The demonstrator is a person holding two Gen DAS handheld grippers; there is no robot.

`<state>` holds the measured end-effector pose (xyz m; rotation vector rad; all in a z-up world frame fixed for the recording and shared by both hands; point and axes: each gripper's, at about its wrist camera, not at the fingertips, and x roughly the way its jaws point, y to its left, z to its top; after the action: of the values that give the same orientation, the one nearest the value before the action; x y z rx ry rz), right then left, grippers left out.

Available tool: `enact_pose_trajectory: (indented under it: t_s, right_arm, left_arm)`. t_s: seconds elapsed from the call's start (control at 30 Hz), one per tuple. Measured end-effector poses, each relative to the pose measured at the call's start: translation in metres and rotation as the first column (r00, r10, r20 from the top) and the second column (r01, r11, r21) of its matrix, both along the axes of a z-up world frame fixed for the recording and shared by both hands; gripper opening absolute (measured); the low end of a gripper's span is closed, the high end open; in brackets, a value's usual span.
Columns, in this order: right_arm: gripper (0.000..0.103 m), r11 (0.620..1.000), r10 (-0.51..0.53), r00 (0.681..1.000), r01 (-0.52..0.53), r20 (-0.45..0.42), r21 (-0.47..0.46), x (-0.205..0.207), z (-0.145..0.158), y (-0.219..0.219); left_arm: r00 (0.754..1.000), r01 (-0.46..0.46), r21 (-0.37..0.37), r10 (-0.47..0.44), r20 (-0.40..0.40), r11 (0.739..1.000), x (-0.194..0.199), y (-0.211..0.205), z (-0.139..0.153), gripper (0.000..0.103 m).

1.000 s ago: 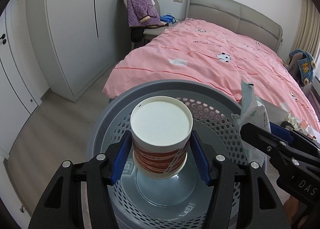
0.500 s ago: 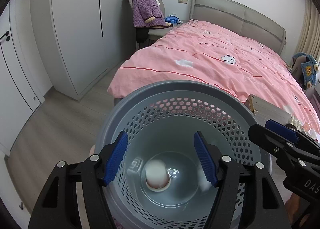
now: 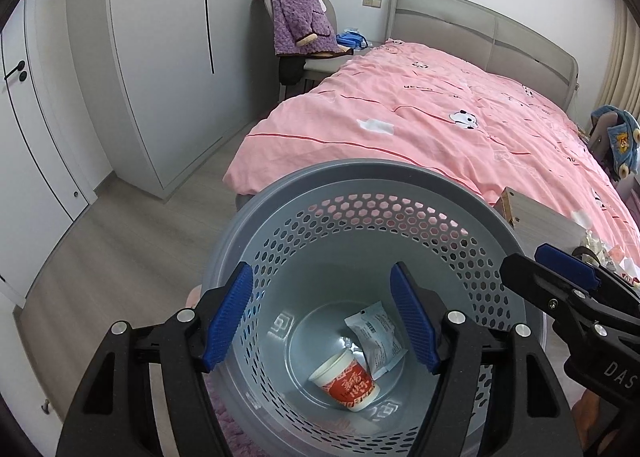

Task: Collect trash
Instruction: 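Drop the blue-white wrapper into the basket with the right tool, then move both tools back over the table toward the remaining trash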

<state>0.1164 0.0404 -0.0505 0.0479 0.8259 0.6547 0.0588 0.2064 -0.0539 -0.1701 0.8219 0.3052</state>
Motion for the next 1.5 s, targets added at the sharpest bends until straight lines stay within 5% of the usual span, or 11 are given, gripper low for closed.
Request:
enact_pose_trajectory:
  t_s: [0.87, 1.5]
  right_arm:
    - [0.070, 0.996, -0.088, 0.996, 0.088, 0.014, -0.011, -0.035, 0.009, -0.041]
    - [0.071, 0.962, -0.272, 0.961, 0.273, 0.044, -0.017, -0.067, 0.014, -0.131]
  left_arm:
    - [0.998, 0.052, 0.017, -0.053, 0.032, 0.999, -0.024, -0.028, 0.021, 0.070]
    - [0.971, 0.235, 0.030, -0.236, 0.034, 0.972, -0.033, -0.108, 0.026, 0.071]
